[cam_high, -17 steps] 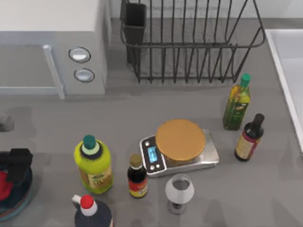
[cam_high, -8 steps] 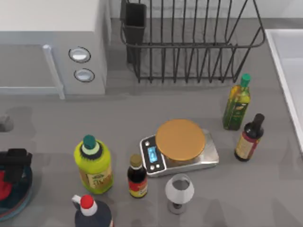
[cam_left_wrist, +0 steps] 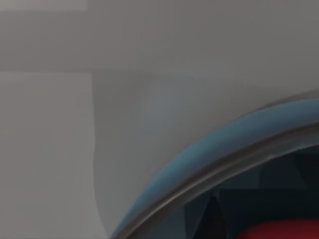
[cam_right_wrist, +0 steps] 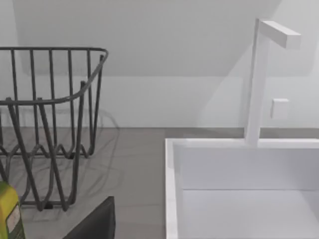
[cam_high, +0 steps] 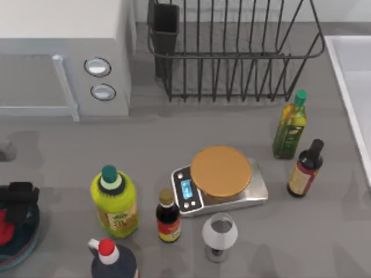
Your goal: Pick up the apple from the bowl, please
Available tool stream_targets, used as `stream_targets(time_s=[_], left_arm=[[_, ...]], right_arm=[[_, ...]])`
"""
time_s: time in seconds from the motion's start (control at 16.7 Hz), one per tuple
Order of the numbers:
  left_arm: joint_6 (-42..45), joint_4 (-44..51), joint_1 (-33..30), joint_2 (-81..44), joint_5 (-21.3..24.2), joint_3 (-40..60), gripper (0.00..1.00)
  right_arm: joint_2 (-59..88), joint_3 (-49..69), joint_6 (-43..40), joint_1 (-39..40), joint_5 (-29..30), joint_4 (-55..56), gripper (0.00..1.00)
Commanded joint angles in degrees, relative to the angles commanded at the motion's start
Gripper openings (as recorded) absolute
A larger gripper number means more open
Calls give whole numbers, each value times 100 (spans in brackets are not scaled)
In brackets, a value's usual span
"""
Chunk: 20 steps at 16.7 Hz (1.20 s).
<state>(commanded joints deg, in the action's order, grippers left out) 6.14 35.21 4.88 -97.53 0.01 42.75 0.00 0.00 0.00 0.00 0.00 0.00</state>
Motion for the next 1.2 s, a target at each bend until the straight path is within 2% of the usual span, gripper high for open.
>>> stream_targets(time_s=[0.06,0.36,0.54,0.9,1.2], left_arm=[[-58,484,-21,555,-60,198,0],[-64,1132,-27,503,-61,833,0],[-77,2244,-39,499,-62,1913,0],[-119,5146,-78,683,-64,4517,0],[-148,6348,-105,905,-64,5692,0]], right_arm=[[0,0,0,0,0,0,100],[0,0,0,0,0,0,100],[0,0,0,0,0,0,100],[0,0,0,0,0,0,100],[0,0,0,0,0,0,100]])
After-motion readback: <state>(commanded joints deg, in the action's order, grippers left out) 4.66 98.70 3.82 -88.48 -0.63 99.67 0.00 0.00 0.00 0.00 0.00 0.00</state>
